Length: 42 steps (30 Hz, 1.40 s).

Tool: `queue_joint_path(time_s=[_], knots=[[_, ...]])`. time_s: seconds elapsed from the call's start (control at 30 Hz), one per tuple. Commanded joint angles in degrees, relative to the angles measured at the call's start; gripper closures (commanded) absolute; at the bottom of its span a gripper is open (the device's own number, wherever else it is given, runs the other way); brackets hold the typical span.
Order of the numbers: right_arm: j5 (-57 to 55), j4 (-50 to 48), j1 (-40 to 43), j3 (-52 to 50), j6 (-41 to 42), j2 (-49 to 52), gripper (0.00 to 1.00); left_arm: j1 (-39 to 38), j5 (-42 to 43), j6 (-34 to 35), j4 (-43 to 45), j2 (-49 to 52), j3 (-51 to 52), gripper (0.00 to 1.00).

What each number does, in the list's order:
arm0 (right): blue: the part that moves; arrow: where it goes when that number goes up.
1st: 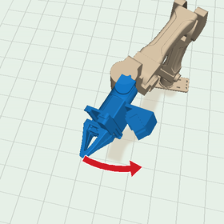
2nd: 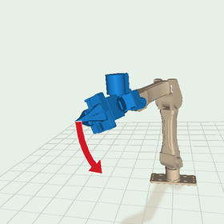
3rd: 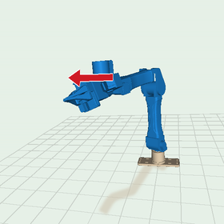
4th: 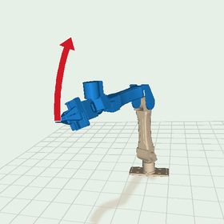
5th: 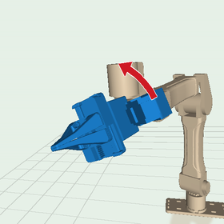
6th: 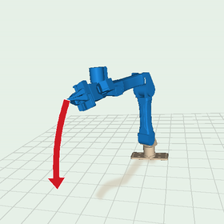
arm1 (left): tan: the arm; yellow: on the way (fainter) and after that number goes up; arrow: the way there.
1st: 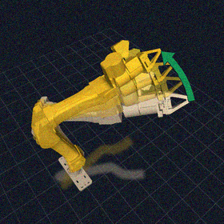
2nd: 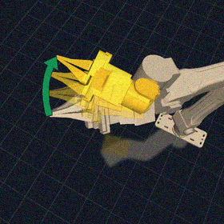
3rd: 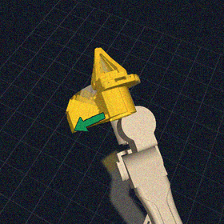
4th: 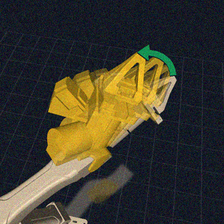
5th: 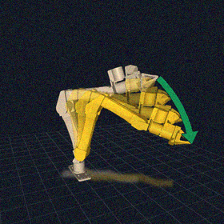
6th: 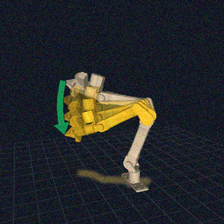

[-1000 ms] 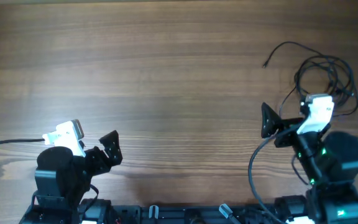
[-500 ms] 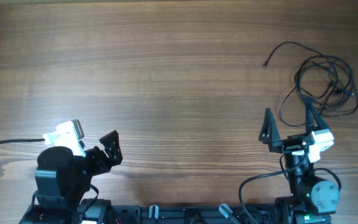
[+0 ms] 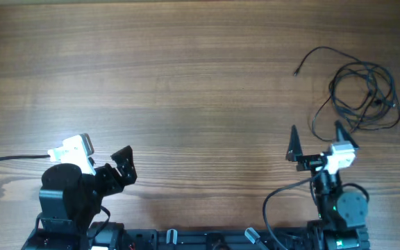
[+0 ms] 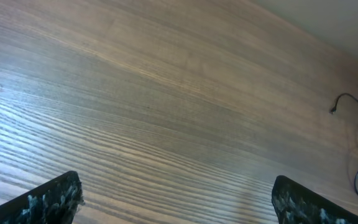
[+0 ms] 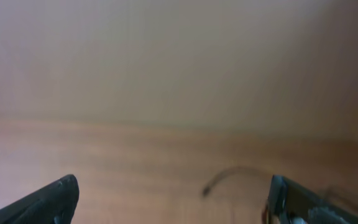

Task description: Untangle cables

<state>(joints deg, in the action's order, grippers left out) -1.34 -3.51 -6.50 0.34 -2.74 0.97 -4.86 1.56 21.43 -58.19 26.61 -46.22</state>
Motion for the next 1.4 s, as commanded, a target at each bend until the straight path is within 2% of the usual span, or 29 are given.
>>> queue_joint_path(time_s=[0.0, 1.37], knots=[[0.4, 3.1, -0.3, -0.1, -1.7, -0.8, 0.00, -0.1, 0.5, -1.1, 0.1, -0.3, 0.3, 0.00], [1.4, 3.1, -0.3, 0.0, -1.6, -0.7, 0.00, 0.3, -0.4, -1.9, -0.7, -0.5, 0.3, 0.00]])
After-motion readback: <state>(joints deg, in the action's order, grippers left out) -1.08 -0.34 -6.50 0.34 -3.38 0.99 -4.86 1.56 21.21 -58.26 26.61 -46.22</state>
